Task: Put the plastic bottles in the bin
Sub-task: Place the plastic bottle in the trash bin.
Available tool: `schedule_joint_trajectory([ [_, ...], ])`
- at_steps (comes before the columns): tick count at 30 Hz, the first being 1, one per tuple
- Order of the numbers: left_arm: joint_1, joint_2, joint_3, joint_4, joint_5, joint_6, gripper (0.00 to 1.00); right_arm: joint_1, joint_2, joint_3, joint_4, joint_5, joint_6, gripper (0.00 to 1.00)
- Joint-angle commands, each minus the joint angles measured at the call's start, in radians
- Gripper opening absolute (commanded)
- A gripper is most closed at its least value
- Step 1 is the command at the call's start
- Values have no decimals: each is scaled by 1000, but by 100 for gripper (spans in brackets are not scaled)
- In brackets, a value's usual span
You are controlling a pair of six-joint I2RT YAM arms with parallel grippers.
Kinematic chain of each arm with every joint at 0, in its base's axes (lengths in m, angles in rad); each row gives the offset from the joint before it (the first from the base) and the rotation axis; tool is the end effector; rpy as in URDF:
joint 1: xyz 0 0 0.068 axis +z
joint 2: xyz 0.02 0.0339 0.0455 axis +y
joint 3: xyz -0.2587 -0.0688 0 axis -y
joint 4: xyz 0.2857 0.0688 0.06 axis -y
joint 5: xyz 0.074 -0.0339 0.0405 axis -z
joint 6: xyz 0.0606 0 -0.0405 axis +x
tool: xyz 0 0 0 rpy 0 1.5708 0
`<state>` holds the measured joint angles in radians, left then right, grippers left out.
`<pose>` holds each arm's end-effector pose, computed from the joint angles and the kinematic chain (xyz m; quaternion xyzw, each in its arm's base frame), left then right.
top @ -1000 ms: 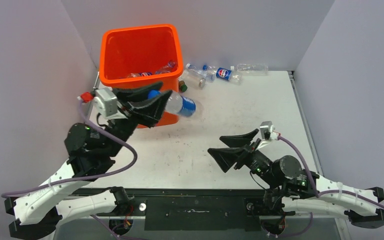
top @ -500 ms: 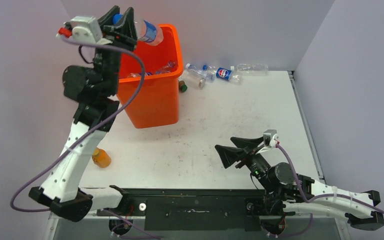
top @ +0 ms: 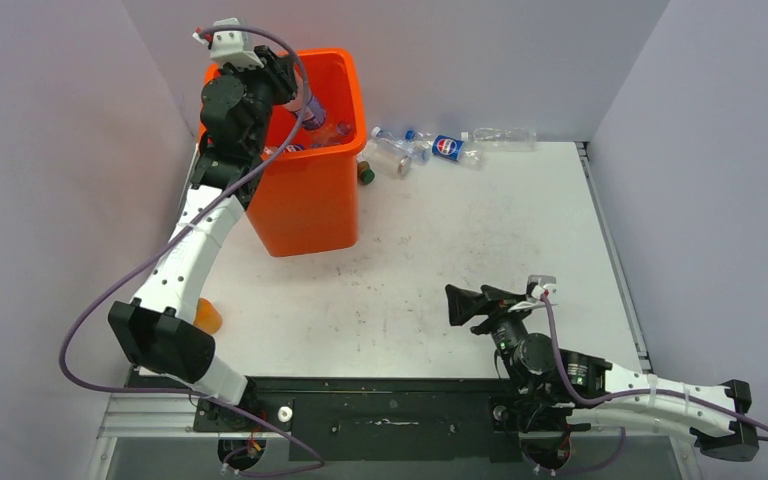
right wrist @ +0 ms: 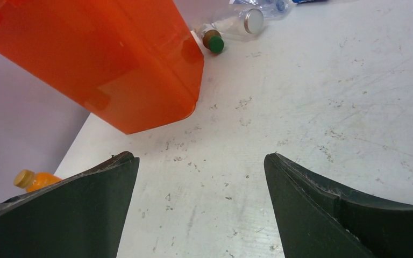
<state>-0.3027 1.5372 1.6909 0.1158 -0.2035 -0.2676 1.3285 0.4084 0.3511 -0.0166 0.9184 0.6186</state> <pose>0.3979 -0.1114 0.5106 -0.0702 0.6039 -0.1636 0.7769 0.0904 0.1649 0.2516 0.0545 0.7207 0.3218 0.6116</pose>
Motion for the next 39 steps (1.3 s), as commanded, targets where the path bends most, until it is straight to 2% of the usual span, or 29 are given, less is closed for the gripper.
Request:
schedule_joint_trajectory([
  [1, 15, 38, 9, -86, 32, -39, 0, 1, -53, 3, -38, 50, 28, 90],
  [10, 13, 104, 76, -254, 53, 1, 0, 1, -84, 4, -69, 49, 27, 90],
  [14, 1, 126, 145, -337, 41, 62, 0, 0, -74, 6, -71, 53, 26, 89],
  [15, -2, 123, 139, -332, 37, 71, 5, 1, -70, 5, -66, 54, 24, 90],
  [16, -4, 113, 124, -322, 38, 71, 20, 0, -65, 5, -63, 54, 24, 90],
  [18, -5, 89, 93, -290, 37, 54, 56, 0, -55, 9, -57, 54, 22, 90],
  [20, -14, 52, 74, -247, 32, 51, 74, 0, -43, 21, -60, 54, 20, 90],
  [22, -30, 26, 78, -223, 14, 65, 87, 0, -33, 32, -68, 55, 15, 90],
  [23, -40, 19, 90, -222, 4, 74, 99, 0, -30, 38, -70, 57, 14, 90],
  [25, -65, 2, 115, -218, -16, 93, 96, -1, -25, 45, -70, 60, 11, 90],
  [31, -161, -86, 120, -138, -89, 160, 96, 0, -27, 55, -66, 55, 7, 90],
  [37, -321, -229, 8, 23, -108, 261, 96, -1, -27, 85, -129, 58, 28, 90],
  [39, -388, -281, -25, 25, -86, 331, 96, 0, -30, 95, -162, 69, 51, 90],
])
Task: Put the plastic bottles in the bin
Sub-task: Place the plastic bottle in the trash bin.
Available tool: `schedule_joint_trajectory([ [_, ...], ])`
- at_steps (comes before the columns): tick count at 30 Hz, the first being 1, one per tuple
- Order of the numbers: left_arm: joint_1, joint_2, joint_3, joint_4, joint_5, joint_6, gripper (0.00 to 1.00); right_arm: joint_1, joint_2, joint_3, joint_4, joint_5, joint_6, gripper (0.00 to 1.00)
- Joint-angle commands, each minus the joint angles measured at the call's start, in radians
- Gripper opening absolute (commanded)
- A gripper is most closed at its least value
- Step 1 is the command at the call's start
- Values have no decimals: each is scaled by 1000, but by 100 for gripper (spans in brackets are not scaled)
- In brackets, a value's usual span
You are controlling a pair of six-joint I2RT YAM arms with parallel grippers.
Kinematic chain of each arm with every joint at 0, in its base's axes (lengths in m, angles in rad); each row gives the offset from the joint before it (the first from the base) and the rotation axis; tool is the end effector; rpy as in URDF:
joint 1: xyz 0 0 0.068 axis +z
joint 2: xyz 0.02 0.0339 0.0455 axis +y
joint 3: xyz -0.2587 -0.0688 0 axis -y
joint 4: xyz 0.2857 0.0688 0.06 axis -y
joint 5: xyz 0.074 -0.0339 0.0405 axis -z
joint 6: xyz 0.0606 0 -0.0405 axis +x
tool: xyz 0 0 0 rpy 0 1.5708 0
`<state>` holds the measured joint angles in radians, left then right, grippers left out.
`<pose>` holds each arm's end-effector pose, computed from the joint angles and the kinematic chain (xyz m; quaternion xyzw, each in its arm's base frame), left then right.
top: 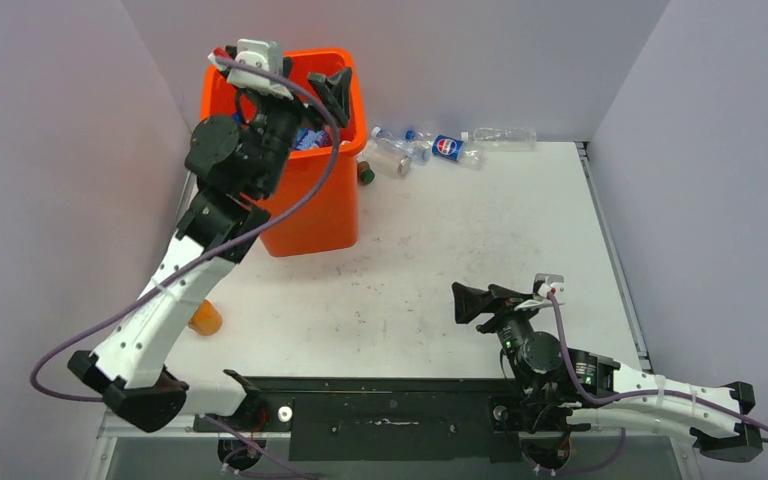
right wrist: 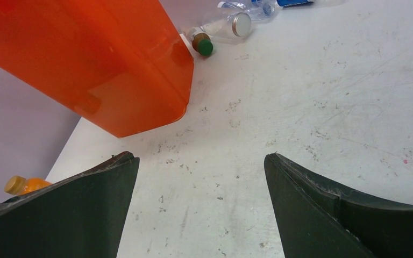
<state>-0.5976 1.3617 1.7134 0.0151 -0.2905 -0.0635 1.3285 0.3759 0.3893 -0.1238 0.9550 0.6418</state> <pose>0.2885 -0.1753 0.5687 0.0328 0.5719 -0.1872 0.7980 0.0894 0.1557 0.2603 0.0659 0.7263 0.3044 0.6128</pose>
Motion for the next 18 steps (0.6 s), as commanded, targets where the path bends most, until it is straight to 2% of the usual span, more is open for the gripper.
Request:
schedule_joint_trajectory([
  [1, -125, -131, -68, 120, 16, 157, 96, 0, 1, 58, -64, 40, 38, 90],
  [4, -233, -218, -167, 110, 48, 244, 96, -1, -2, 52, -62, 55, 45, 90],
  [7, -296, -313, -291, 90, 76, 288, 96, -1, 8, 41, -37, 83, 28, 90],
  [13, -334, -435, -473, -101, 262, 271, 96, -5, 83, 35, 12, 106, -34, 90],
  [18, -363, -490, -650, -175, 287, 303, 96, -80, 203, 56, 102, 10, -114, 90],
])
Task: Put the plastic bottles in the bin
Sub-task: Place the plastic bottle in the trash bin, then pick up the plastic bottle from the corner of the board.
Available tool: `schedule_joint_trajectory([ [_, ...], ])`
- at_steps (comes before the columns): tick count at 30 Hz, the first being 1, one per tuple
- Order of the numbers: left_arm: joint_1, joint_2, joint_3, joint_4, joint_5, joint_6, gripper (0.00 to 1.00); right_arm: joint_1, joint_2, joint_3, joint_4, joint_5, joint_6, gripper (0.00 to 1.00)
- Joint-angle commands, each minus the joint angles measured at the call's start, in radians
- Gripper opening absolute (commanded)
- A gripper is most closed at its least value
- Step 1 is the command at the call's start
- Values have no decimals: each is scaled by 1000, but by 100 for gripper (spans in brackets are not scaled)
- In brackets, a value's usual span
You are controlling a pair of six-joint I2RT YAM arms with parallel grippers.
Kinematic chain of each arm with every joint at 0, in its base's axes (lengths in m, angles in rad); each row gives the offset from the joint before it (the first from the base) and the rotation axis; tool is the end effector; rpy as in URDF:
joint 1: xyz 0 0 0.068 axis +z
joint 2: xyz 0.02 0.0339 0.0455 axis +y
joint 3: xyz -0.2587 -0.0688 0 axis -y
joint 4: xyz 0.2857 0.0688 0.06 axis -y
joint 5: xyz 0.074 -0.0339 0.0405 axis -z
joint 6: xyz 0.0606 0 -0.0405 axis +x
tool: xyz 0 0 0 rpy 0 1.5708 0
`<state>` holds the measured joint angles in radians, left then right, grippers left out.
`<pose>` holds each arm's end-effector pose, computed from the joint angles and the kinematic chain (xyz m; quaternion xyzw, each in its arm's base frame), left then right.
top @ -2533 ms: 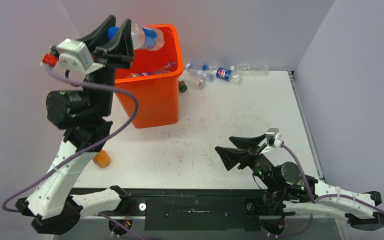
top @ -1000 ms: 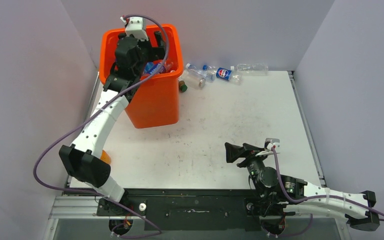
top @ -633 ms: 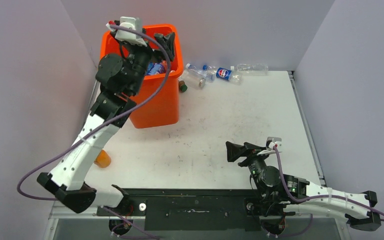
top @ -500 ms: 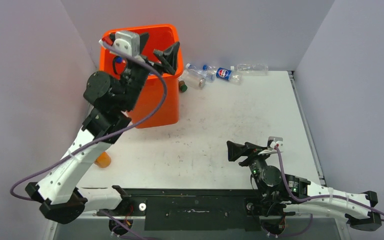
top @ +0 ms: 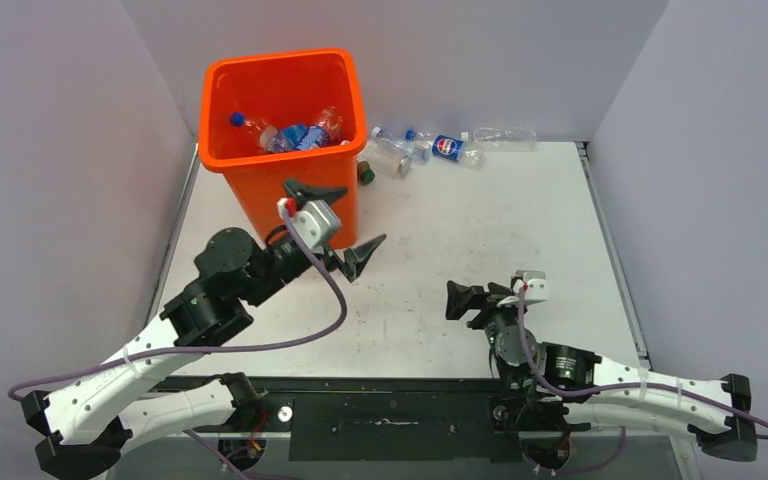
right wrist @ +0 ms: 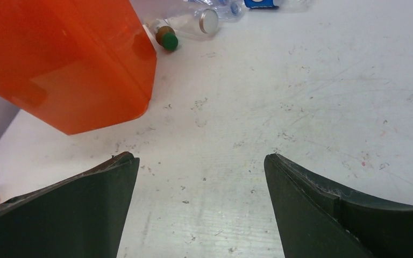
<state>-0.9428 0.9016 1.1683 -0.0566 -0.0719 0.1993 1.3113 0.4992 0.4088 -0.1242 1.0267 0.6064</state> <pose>0.1509 -0.2004 0.4776 0.3163 0.5440 -0.2611 0.7320 0.0978 0.1662 0.2489 0.0550 0.7430 0.2276 0.6270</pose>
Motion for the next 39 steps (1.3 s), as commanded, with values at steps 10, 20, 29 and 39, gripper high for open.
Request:
schedule_joint_trajectory([
  [10, -19, -127, -347, -13, 72, 19, 96, -729, 501, 125, 333, -894, 103, 90],
  [20, -65, -168, -416, 12, 21, 30, 96, -1020, 938, 122, 765, -978, 386, 90],
  [29, -118, -175, -451, 41, -103, 69, 96, -1076, 1305, 332, 883, -924, 396, 92],
  [39, -121, -216, -478, 103, -170, 80, 96, -1112, 1609, 684, 882, -930, 420, 92],
])
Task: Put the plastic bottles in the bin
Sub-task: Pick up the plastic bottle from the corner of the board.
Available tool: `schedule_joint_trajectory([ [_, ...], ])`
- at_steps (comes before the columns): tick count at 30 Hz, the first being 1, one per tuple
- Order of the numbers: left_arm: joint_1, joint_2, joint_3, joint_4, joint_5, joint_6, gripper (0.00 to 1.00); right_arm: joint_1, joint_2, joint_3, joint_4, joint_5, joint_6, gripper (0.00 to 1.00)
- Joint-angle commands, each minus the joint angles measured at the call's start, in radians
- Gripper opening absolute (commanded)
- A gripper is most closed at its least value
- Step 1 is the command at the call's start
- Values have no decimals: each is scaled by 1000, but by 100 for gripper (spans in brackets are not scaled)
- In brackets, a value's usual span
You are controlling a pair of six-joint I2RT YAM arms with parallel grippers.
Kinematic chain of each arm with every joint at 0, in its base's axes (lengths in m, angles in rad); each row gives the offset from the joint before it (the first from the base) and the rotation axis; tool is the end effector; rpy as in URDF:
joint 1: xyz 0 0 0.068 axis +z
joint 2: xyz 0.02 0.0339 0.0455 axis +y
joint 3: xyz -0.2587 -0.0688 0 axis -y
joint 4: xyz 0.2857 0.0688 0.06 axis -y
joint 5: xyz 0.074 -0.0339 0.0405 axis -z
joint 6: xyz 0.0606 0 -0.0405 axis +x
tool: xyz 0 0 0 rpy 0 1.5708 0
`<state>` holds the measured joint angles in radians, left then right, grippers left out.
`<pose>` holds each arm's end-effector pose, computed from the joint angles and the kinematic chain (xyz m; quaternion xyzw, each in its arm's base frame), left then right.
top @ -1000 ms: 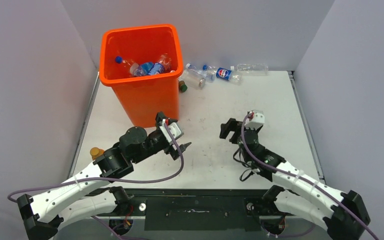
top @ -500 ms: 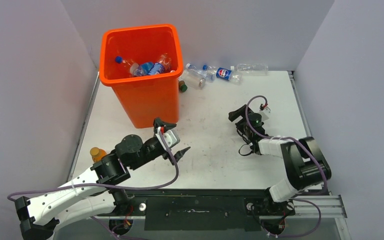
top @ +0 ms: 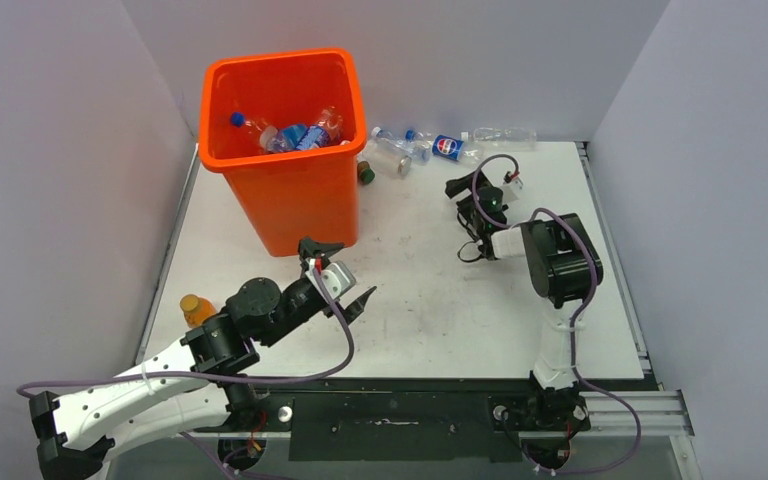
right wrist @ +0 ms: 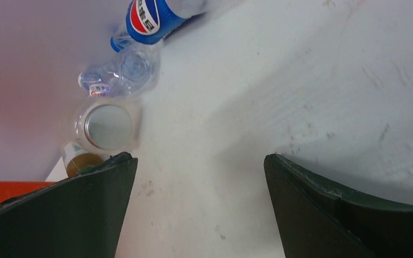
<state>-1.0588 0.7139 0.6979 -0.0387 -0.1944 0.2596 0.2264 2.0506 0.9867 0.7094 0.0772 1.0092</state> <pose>0.1299 -0.2073 0.3310 0.3899 0.6122 -0.2013 0.6578 0.4460 0.0979 0.0757 0.3332 0.7497 0.3049 0.4837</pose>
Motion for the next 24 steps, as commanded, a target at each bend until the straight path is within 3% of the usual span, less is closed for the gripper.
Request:
schedule_joint_trajectory([
  [1, -5, -30, -9, 87, -52, 24, 96, -37, 82, 136, 46, 27, 28, 92],
  [18, -4, -1, -6, 75, -82, 38, 96, -184, 369, 431, 68, -10, 228, 90],
  [24, -4, 21, 4, 64, -77, 37, 96, -223, 433, 537, 47, -155, 207, 90],
])
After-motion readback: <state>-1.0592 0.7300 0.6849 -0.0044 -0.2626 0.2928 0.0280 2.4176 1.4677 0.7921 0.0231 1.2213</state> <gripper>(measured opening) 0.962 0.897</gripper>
